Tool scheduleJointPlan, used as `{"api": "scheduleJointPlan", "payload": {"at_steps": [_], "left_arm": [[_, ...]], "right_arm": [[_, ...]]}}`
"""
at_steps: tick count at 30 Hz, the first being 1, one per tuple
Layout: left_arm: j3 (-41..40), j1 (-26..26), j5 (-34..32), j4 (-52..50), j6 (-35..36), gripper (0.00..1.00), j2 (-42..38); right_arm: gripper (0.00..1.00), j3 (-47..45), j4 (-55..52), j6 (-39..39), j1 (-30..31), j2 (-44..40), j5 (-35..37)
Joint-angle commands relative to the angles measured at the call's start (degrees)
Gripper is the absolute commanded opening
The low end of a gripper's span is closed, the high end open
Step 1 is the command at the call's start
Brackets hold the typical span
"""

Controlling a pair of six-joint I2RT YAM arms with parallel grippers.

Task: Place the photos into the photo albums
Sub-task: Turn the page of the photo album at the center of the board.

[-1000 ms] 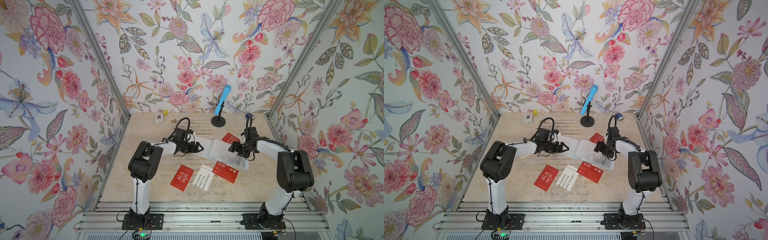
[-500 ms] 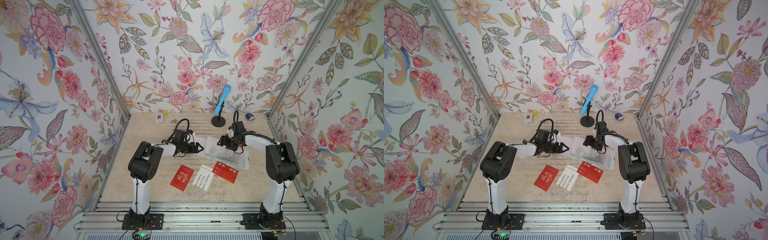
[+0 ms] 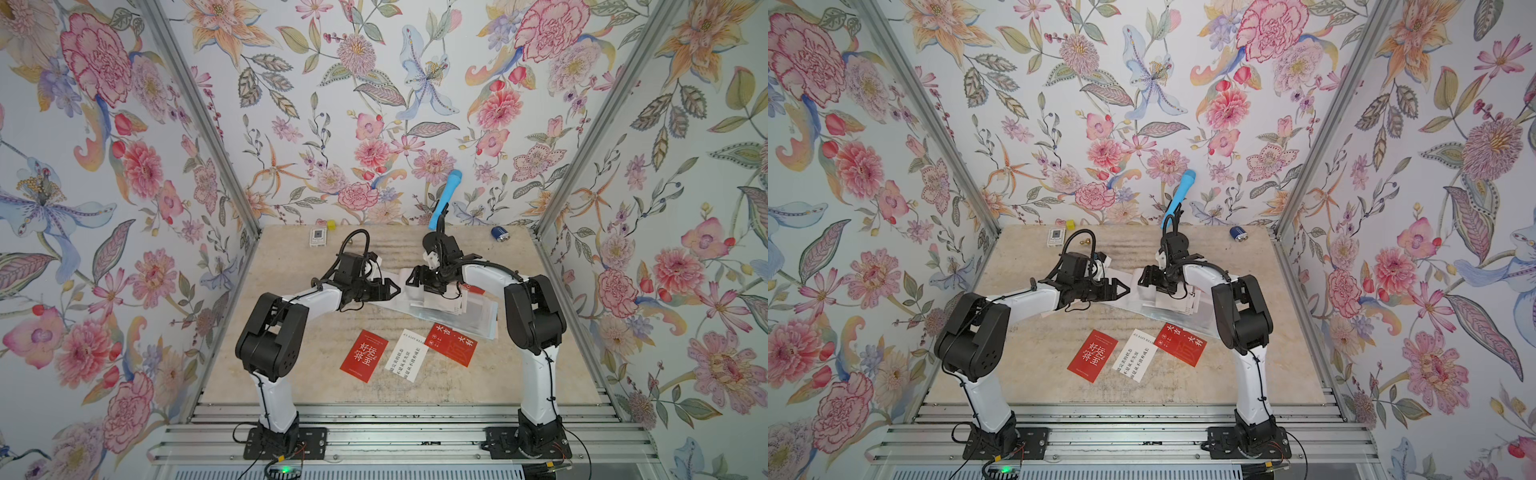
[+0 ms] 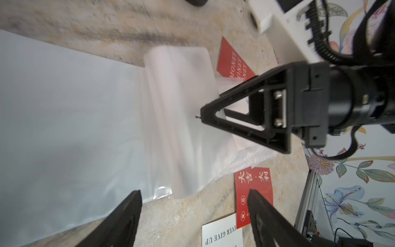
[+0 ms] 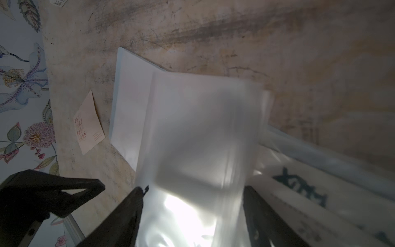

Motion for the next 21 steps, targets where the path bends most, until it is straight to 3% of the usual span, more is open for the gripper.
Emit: {"api": "scheduleJointPlan", "payload": {"at_steps": [1,6,21], "left_arm": [[-2.1,2.4,-3.9,-1.5,-0.2,0.81,-6.0],[-4.9,5.2,-4.7,-1.0,-0.5,0.81,-10.4],[-6.3,6.1,-4.8,-0.1,-0.5,0.81,-11.7]], "right_arm": [[0.76,4.1,-2.2,2.0,2.4,2.5,-3.0],[0.78,6.2,-2.4,2.2,3.4,2.0,-3.3],[0.86,-3.9,-4.1,-1.0,1.4,-3.0,3.1]]}}
